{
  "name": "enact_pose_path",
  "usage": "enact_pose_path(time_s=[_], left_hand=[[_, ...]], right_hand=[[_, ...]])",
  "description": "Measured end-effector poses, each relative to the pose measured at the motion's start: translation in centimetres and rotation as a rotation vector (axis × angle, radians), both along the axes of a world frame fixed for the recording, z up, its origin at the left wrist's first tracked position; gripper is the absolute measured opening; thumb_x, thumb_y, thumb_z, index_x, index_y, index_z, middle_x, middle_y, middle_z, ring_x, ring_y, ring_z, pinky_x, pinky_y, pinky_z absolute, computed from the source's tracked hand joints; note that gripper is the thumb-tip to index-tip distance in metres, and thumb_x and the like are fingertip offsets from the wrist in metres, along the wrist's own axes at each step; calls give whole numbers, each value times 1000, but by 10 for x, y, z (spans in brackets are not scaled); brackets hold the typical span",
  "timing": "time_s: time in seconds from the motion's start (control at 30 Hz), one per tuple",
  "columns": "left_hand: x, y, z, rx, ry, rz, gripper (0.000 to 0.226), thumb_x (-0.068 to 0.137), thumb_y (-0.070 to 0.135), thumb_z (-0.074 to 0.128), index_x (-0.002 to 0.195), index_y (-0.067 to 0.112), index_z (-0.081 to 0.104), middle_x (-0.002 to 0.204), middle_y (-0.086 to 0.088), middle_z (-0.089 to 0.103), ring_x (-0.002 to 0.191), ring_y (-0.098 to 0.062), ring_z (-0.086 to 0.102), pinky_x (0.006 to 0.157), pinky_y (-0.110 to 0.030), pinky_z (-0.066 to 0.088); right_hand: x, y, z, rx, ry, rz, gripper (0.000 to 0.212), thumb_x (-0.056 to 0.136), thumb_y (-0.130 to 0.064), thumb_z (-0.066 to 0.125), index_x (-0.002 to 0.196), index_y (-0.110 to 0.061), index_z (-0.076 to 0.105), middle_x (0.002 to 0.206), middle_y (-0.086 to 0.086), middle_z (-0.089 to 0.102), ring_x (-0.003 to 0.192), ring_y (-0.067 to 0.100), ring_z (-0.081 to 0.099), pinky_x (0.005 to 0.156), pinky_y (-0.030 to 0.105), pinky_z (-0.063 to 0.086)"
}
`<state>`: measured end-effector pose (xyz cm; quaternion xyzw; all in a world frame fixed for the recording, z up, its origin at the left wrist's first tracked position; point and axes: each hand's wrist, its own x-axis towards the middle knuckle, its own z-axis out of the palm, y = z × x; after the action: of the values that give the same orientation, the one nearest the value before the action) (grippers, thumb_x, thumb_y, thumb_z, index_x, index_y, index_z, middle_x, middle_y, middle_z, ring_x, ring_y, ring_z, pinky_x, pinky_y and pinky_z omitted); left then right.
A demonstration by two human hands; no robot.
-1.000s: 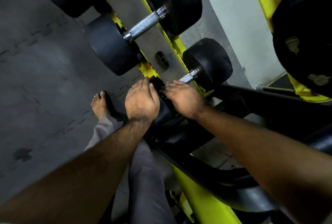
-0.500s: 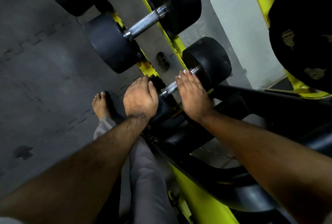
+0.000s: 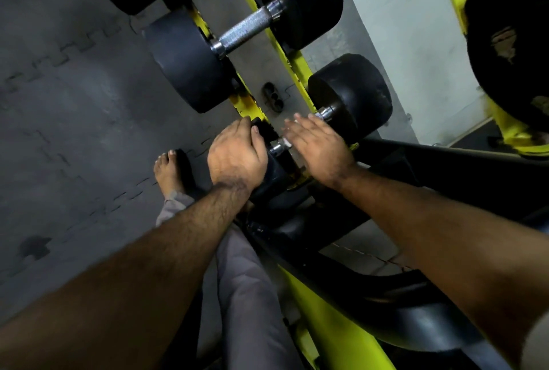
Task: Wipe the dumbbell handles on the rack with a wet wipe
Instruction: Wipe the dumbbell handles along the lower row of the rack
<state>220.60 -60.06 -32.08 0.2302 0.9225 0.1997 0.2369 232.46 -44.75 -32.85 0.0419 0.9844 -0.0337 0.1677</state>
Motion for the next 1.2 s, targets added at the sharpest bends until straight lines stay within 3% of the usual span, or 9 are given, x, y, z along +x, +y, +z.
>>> enact_pose_path(time_s=[0.13, 0.27, 0.4, 0.57, 0.7, 0.83, 1.03, 1.13, 1.2], left_hand=[[-1, 0, 2, 19, 15, 0, 34, 98, 30, 37, 103, 10, 64, 96, -6, 67, 90, -27, 62, 79, -36, 46], [-1, 0, 2, 25, -3, -5, 35, 98, 31, 35, 104, 10, 63, 98, -7, 67, 92, -27, 62, 80, -37, 47], [-1, 0, 1, 18, -14, -10, 43, 98, 33, 32, 114, 10, 64, 105, -6, 68, 98, -26, 62, 83, -36, 47], [-2, 0, 1, 29, 6, -33, 42, 97, 33, 31, 110, 9, 63, 101, -7, 67, 93, -30, 62, 77, -38, 46], [-2, 0, -1, 22, 3, -26, 42, 97, 33, 32, 115, 10, 63, 105, -6, 67, 97, -29, 62, 79, -38, 46], [-1, 1, 2, 37, -10, -27, 40, 99, 32, 34, 118, 10, 62, 109, -5, 68, 100, -27, 62, 83, -38, 47], [0, 1, 3, 27, -25, -20, 41, 99, 32, 34, 118, 11, 63, 109, -4, 67, 100, -26, 62, 82, -38, 48], [-1, 2, 3, 25, -26, -16, 42, 99, 34, 32, 117, 11, 63, 107, -4, 68, 98, -26, 62, 81, -39, 49], [0, 1, 3, 22, -22, -10, 41, 98, 33, 33, 115, 11, 63, 105, -4, 67, 96, -26, 62, 79, -39, 49]], right_hand=[[-1, -22, -6, -15, 50, -15, 47, 88, -9, 49, 133, -5, 60, 138, 13, 60, 135, 30, 50, 116, 44, 30], [1, -13, -2, -44, 71, 116, 49, 91, -14, 40, 136, -5, 58, 141, 12, 58, 136, 31, 50, 114, 47, 38], [8, 2, 2, 110, 43, -192, 51, 93, -9, 39, 141, -7, 53, 149, 11, 50, 142, 32, 40, 119, 47, 28], [9, -1, -1, 166, 26, -10, 51, 96, -18, 32, 141, -8, 53, 146, 11, 53, 139, 31, 45, 119, 47, 29], [-2, -4, 1, 272, -45, -178, 57, 91, -15, 27, 139, -5, 55, 147, 15, 51, 142, 32, 41, 121, 44, 25], [1, -14, -4, 132, -19, -66, 53, 91, -15, 32, 137, -5, 57, 144, 14, 54, 138, 31, 47, 118, 44, 29], [-5, -23, -4, 167, -45, -166, 50, 87, -16, 40, 131, -7, 63, 140, 13, 58, 135, 31, 50, 116, 42, 34], [-2, -31, -3, -105, 57, -102, 51, 87, -12, 34, 126, -6, 66, 136, 12, 61, 132, 31, 53, 114, 44, 38], [0, -18, 0, -139, 124, -247, 50, 88, -13, 34, 125, -6, 67, 136, 11, 62, 132, 31, 54, 112, 43, 39]])
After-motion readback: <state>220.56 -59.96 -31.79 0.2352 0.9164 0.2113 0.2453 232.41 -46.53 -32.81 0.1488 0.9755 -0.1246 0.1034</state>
